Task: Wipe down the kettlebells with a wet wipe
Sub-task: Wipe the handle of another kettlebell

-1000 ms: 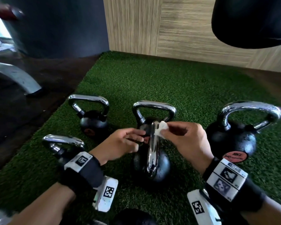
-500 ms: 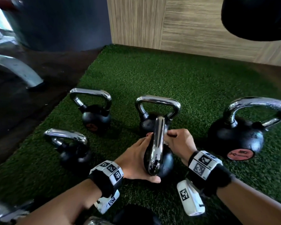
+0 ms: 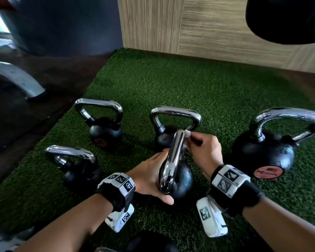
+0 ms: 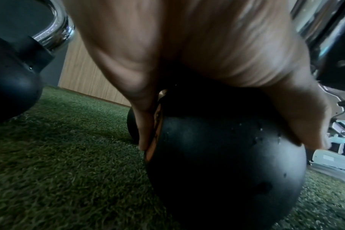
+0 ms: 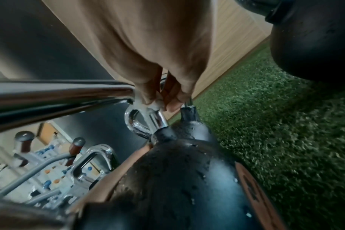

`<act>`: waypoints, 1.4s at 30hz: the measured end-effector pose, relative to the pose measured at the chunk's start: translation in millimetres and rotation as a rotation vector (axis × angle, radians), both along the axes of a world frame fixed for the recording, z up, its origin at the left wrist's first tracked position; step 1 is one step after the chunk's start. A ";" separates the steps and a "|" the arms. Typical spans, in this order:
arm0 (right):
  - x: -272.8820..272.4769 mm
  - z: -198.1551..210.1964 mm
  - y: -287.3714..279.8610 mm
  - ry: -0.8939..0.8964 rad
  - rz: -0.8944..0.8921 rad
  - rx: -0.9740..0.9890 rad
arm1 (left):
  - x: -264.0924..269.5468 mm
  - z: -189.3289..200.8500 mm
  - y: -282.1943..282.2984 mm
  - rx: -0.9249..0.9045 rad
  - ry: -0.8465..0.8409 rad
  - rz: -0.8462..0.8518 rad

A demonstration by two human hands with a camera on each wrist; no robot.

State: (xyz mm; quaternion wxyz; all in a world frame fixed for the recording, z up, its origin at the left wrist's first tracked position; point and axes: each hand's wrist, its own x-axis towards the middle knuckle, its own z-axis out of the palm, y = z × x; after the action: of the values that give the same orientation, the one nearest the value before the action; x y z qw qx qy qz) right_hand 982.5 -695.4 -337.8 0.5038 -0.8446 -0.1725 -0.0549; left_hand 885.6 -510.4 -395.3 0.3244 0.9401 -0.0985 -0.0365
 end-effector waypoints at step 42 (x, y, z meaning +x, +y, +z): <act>-59.0 -0.9 -25.6 -0.051 0.546 -0.166 | 12.8 12.7 1.3 -0.120 0.067 -0.146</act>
State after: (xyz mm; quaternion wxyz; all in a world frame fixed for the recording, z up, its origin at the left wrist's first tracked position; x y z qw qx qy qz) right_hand 923.5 -721.0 -338.7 0.4245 -0.8036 -0.4102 0.0757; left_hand 898.4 -509.1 -382.6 0.3799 0.9075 -0.1577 -0.0855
